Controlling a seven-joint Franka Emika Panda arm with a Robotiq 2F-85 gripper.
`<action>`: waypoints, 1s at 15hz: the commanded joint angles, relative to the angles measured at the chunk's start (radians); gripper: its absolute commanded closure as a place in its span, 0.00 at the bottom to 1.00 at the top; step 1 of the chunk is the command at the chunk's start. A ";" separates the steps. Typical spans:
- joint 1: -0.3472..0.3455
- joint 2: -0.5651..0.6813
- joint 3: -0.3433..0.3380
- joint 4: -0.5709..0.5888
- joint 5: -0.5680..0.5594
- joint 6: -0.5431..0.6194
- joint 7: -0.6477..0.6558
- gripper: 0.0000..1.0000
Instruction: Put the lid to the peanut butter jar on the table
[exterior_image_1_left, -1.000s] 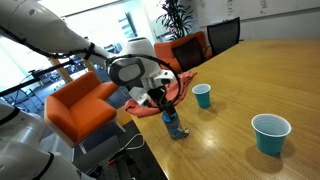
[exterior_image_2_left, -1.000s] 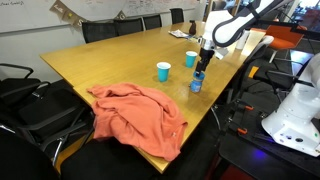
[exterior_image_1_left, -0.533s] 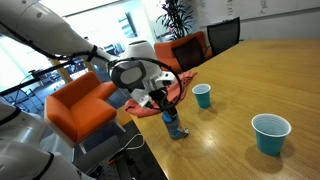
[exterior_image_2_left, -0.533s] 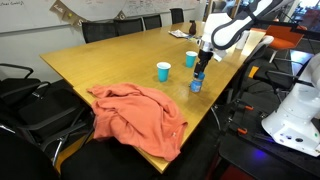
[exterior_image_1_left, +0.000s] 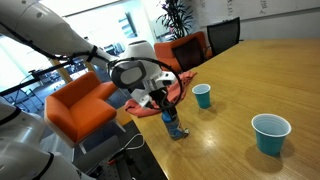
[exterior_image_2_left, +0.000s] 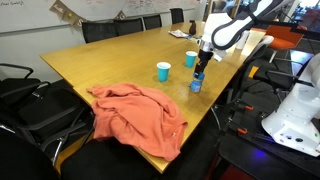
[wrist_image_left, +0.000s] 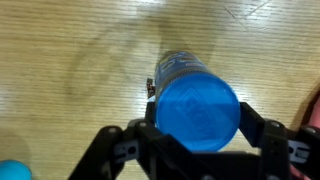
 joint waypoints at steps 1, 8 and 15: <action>-0.002 -0.019 0.004 -0.028 -0.012 0.038 0.012 0.46; 0.003 -0.091 0.006 -0.051 0.026 0.020 -0.005 0.46; 0.007 -0.183 -0.009 -0.073 0.087 0.008 -0.024 0.46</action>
